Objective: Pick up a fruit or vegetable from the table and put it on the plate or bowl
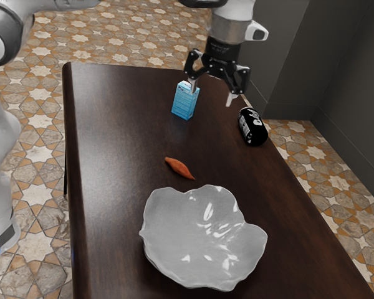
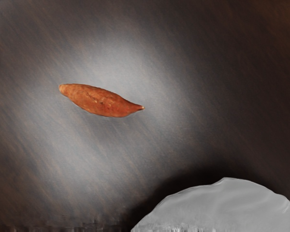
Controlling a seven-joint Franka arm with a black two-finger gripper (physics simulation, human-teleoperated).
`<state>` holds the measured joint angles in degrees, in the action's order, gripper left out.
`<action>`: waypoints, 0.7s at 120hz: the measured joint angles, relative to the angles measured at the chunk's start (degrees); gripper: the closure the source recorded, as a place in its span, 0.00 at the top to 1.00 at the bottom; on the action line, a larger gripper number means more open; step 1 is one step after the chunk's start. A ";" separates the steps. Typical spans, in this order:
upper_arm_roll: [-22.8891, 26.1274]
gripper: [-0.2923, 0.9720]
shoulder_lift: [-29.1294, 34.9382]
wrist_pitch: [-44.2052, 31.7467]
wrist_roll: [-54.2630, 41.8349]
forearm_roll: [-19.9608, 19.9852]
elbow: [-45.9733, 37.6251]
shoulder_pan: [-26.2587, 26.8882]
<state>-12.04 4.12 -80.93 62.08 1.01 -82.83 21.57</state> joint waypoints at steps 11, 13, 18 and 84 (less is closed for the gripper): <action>0.21 0.77 0.19 0.90 10.38 0.20 0.08 0.21; 0.34 0.77 0.38 1.03 11.92 0.23 0.09 0.16; 0.50 0.77 0.50 1.29 14.94 0.34 0.10 0.70; -12.27 0.77 9.47 -1.43 44.81 0.41 -16.40 -3.64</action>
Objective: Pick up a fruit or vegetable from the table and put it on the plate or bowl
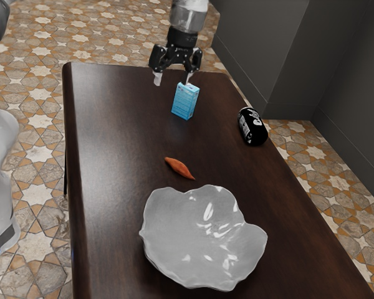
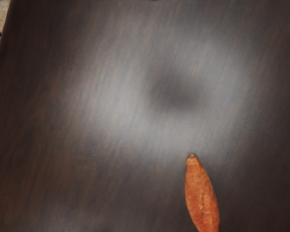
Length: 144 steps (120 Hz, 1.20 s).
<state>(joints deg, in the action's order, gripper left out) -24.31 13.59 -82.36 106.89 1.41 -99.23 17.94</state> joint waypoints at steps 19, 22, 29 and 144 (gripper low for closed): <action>-0.23 0.77 -1.59 -5.23 9.99 0.46 -1.83 -0.47; -0.14 0.77 -1.99 -5.86 11.32 0.46 -2.03 -0.57; 0.04 0.77 -4.12 -7.58 14.18 0.56 -2.20 -0.59; 11.96 0.77 2.86 -32.72 28.12 4.68 -29.85 -6.19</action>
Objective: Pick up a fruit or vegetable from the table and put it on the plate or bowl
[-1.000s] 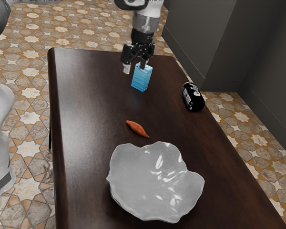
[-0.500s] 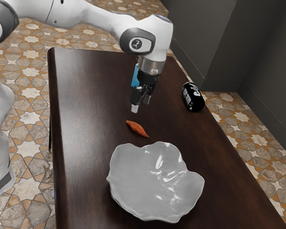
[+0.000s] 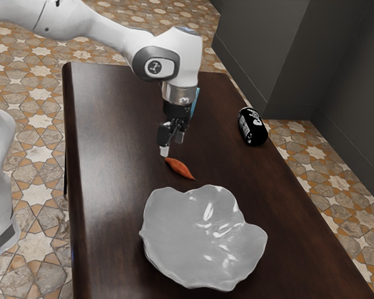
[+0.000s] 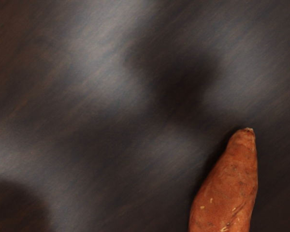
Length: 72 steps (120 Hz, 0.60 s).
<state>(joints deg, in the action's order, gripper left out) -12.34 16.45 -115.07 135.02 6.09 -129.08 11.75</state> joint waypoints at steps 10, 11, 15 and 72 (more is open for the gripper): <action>0.12 0.77 -0.51 -1.32 -0.11 0.19 -0.79 -0.02; 0.13 0.77 -0.53 -1.44 -0.12 0.24 -0.89 -0.01; 0.17 0.77 -0.61 -1.86 -0.17 0.38 -1.25 -0.02; -0.13 0.77 -1.95 -4.24 -3.13 0.40 -1.66 -3.63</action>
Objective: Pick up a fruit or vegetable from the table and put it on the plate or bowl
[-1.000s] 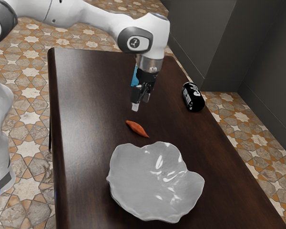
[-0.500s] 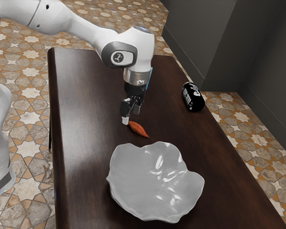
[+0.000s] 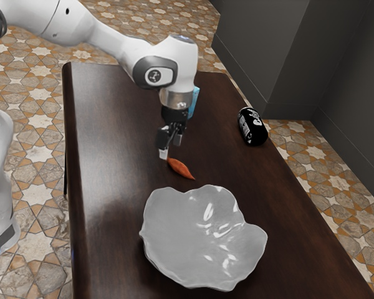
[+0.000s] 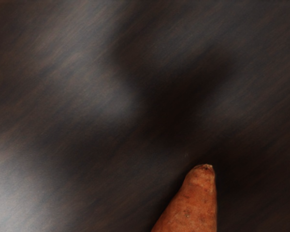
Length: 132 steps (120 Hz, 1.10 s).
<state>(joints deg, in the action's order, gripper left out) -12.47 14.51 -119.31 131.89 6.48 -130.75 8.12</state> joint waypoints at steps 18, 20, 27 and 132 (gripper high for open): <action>0.22 0.77 -0.31 -0.24 -1.65 -0.04 -0.08 0.04; 0.30 0.77 -0.33 -0.25 -1.81 -0.04 -0.10 0.14; 0.56 0.77 -0.37 -0.33 -2.33 -0.02 -0.11 0.33; 1.48 0.77 -7.56 -7.09 -6.38 3.15 2.24 0.56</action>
<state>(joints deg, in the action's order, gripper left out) -10.99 6.95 -126.40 125.51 9.63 -128.51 8.68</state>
